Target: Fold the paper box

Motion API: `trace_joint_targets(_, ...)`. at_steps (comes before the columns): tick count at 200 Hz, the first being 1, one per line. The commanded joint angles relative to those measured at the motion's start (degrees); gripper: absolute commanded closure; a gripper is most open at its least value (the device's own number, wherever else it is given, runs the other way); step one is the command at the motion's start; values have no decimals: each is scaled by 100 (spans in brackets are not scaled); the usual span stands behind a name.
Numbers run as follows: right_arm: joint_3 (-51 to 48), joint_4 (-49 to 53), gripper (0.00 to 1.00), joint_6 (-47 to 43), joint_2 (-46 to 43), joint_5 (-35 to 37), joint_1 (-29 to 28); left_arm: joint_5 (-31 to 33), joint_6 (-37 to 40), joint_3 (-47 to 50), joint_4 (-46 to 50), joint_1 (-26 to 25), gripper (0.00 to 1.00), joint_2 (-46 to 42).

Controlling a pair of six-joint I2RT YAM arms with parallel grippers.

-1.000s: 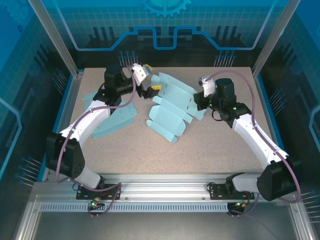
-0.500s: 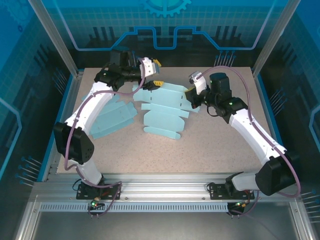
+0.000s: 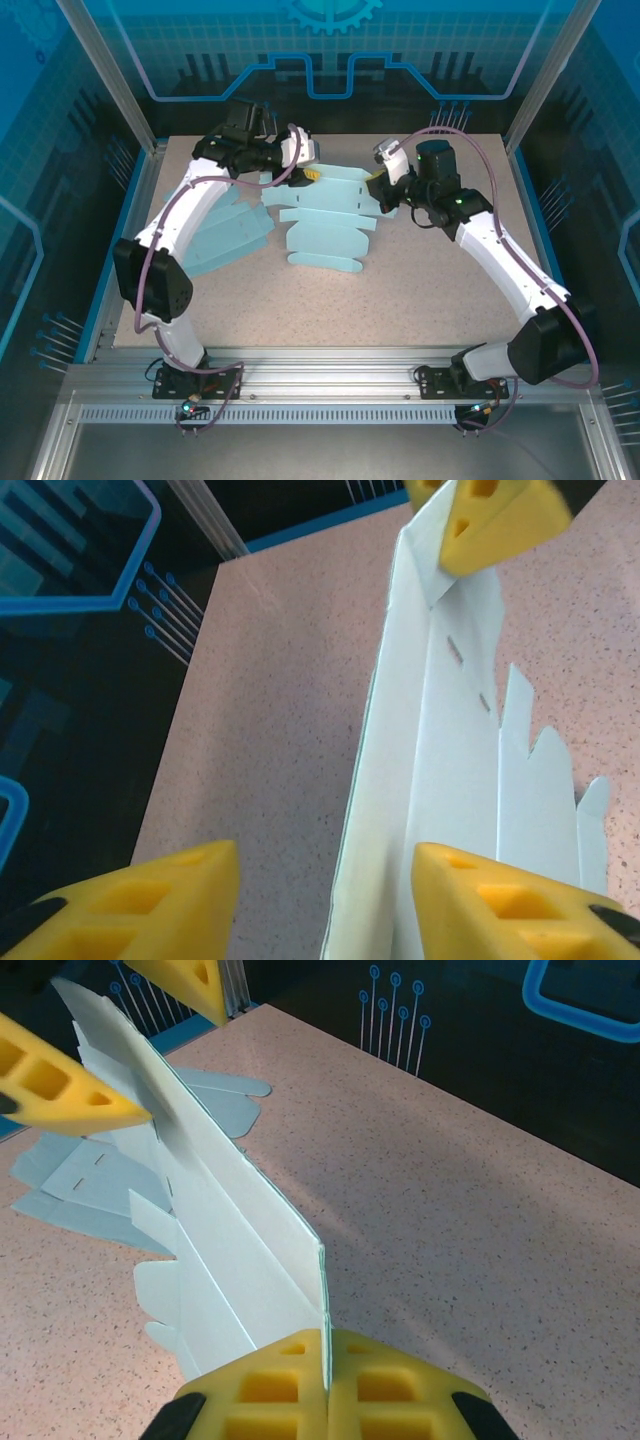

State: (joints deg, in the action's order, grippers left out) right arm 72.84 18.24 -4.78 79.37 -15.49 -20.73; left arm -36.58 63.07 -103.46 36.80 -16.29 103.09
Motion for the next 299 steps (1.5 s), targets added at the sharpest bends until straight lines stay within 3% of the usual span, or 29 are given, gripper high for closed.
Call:
trace_joint_targets(1,200,94,100,-86,62,-73,-89,329,141,-157,206,-23,53,60)
trace_joint_targets(27,188,126,100,-124,66,63,-89,589,123,-57,238,36,54,12)
trace_joint_targets(66,184,136,100,-138,74,81,-89,371,-137,147,42,234,59,-144)
trace_joint_targets(139,204,105,100,-52,131,83,-89,281,-166,397,-173,228,89,-245)
trace_joint_targets(181,255,320,100,258,292,602,-63,480,-391,1336,-1418,95,100,-610)
trace_joint_targets(224,47,721,65,1277,289,627,273,895,-657,2585,-2693,-230,100,-1000)
trace_joint_targets(271,-420,979,48,2419,-168,449,859,1698,-747,3138,-3400,-587,100,-816)
trace_joint_targets(299,-633,1249,45,2995,-332,350,1457,2016,-705,3335,-3680,-781,100,-661)
